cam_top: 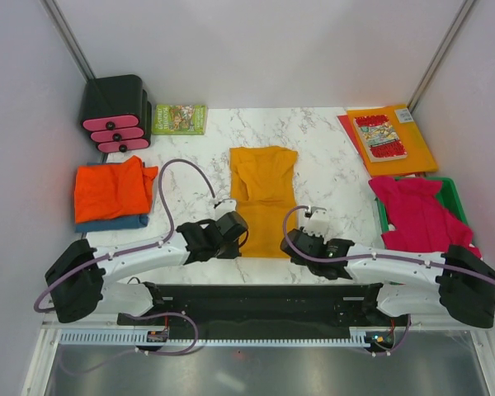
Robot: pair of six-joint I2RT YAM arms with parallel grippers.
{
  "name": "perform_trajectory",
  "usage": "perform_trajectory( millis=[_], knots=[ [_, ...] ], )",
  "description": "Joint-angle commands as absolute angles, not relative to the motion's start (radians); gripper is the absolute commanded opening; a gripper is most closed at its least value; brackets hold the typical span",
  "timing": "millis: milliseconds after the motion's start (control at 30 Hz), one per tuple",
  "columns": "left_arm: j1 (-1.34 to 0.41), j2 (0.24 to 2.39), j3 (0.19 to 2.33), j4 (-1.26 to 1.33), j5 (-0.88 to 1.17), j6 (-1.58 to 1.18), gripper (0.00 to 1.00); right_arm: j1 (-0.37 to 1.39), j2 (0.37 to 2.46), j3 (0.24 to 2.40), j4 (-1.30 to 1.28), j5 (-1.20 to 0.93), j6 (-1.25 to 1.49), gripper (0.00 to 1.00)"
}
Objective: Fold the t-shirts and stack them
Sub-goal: Fold the long partially folded tshirt into a neat square
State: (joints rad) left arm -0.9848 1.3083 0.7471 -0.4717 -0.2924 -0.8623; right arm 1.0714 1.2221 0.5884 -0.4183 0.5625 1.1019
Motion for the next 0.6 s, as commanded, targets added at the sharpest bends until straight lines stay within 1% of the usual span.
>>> perform_trajectory(
  millis=[0, 67, 200, 433, 567],
  knots=[
    [-1.031, 1.198, 0.703, -0.566, -0.350, -0.972, 0.02, 1.150, 1.161, 0.612, -0.570, 0.684, 1.215, 0.00],
    [-1.051, 1.142, 0.696, -0.589, -0.360, -0.992, 0.02, 1.205, 1.146, 0.632, -0.627, 0.734, 1.250, 0.00],
    [-1.060, 1.072, 0.732, -0.624, -0.403, -0.976, 0.02, 1.259, 1.121, 0.710, -0.680, 0.825, 1.249, 0.00],
    [-1.058, 1.037, 0.934, -0.681, -0.483, -0.884, 0.02, 1.264, 1.108, 0.882, -0.732, 0.939, 1.158, 0.00],
    [-1.058, 1.037, 1.003, -0.692, -0.520, -0.842, 0.02, 1.264, 1.127, 0.966, -0.752, 0.988, 1.103, 0.00]
  ],
)
